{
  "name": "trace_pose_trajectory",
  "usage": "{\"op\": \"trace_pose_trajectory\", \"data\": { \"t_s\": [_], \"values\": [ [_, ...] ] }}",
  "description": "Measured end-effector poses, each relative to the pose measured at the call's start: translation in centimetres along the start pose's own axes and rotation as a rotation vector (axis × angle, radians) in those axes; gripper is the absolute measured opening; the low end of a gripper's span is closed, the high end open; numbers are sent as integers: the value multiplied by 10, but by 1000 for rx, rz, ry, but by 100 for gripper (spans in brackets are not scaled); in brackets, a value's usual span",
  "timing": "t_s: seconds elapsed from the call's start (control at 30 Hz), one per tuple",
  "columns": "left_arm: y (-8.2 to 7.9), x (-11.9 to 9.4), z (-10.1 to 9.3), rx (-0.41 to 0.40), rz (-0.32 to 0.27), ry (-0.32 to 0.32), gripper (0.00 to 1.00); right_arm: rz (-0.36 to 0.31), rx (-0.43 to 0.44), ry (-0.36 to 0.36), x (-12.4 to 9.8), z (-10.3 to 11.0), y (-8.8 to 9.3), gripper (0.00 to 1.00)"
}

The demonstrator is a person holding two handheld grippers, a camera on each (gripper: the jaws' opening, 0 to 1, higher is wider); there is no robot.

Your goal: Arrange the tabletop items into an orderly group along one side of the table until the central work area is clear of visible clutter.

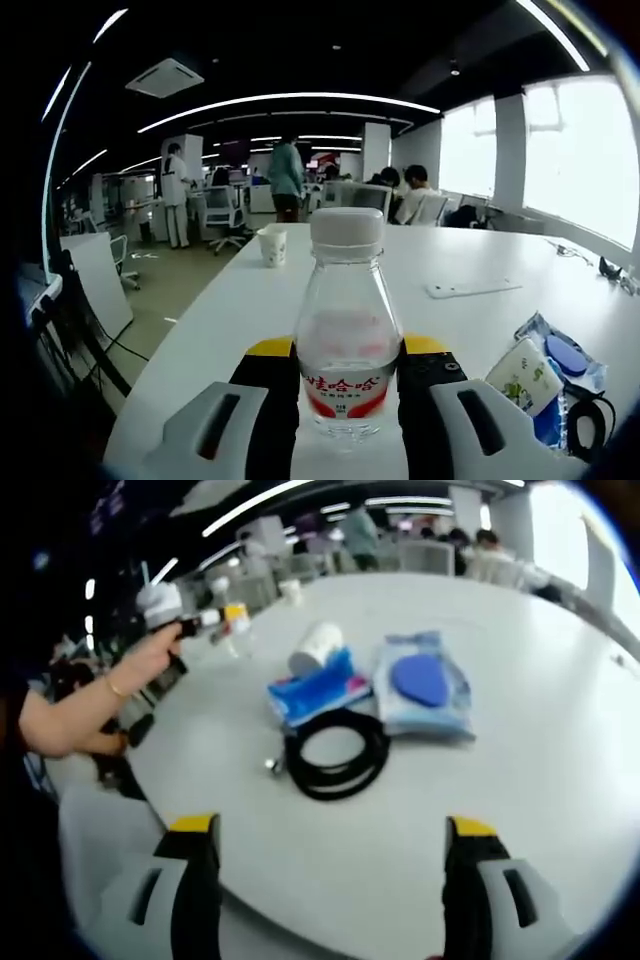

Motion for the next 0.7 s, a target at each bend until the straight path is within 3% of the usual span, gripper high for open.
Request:
{"op": "trace_pose_trajectory", "data": {
  "t_s": [0.47, 0.7],
  "values": [
    [3, 19, 5, -2, -23, -12, 37, 21, 15, 35, -1, -7, 1, 90],
    [11, 16, 0, 7, -18, -26, 37, 33, 20, 29, 1, -4, 4, 90]
  ]
}}
Point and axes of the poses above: the point that each gripper's makers call its tool centre point, and the gripper's own axes: x roughly forward along the fingers, z roughly to its left, y roughly out of its underside, the point moved 5 cm from there along -x, roughly backward along the fingers, and after that the axes turned 6 degrees about -z, right-handed, at the moved point
